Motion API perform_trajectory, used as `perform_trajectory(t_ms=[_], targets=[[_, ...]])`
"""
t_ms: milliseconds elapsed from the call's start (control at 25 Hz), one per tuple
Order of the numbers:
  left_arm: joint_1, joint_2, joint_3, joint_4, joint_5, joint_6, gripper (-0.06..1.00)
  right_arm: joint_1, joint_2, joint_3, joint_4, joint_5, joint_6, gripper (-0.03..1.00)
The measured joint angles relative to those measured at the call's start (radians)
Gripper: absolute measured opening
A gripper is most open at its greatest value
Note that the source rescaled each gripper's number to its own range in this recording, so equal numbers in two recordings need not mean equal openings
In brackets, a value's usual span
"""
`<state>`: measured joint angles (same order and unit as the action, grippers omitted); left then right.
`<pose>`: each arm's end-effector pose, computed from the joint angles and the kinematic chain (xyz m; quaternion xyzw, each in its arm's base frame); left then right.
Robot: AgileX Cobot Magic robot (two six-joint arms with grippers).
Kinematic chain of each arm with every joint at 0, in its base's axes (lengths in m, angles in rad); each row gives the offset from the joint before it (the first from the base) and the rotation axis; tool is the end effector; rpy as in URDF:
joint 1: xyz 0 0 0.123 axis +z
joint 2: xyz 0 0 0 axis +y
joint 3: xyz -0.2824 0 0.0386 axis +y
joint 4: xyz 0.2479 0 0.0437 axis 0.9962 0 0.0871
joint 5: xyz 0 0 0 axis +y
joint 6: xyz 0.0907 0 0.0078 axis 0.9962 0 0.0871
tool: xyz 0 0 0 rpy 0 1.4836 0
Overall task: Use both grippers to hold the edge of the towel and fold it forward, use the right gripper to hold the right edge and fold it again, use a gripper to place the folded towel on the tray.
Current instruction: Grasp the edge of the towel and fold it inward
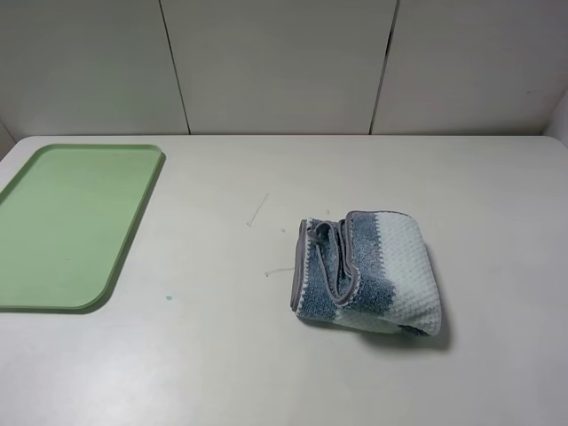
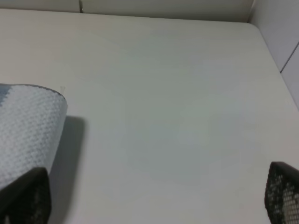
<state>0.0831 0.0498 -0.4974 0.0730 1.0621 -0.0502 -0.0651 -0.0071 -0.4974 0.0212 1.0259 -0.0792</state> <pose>0.0024 0.0060 0.2766 -0.0582 0.8644 0.0447 0.4974 -0.0041 0.0019 0.2793 -0.0062 0.8427 -0.0282 0.5375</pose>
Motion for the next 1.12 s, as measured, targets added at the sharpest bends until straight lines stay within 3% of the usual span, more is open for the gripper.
perform_trajectory(t_ms=[400,600,760,1000,1120], targets=[[0.0,0.001,0.0,-0.003,-0.004,0.014,0.99,0.0,0.0,0.0,0.0,0.0,0.0,1.0],[0.0,0.102,-0.049,-0.054,-0.054,0.035,1.0,0.0,0.0,0.0,0.0,0.0,0.0,1.0],[-0.001,0.284,-0.109,-0.135,-0.085,0.05,1.0,0.0,0.0,0.0,0.0,0.0,0.001,1.0],[-0.004,0.554,-0.153,-0.321,-0.143,0.099,1.0,0.0,0.0,0.0,0.0,0.0,0.001,1.0],[-0.038,0.682,-0.157,-0.384,-0.186,0.125,1.0,0.0,0.0,0.0,0.0,0.0,0.001,1.0]])
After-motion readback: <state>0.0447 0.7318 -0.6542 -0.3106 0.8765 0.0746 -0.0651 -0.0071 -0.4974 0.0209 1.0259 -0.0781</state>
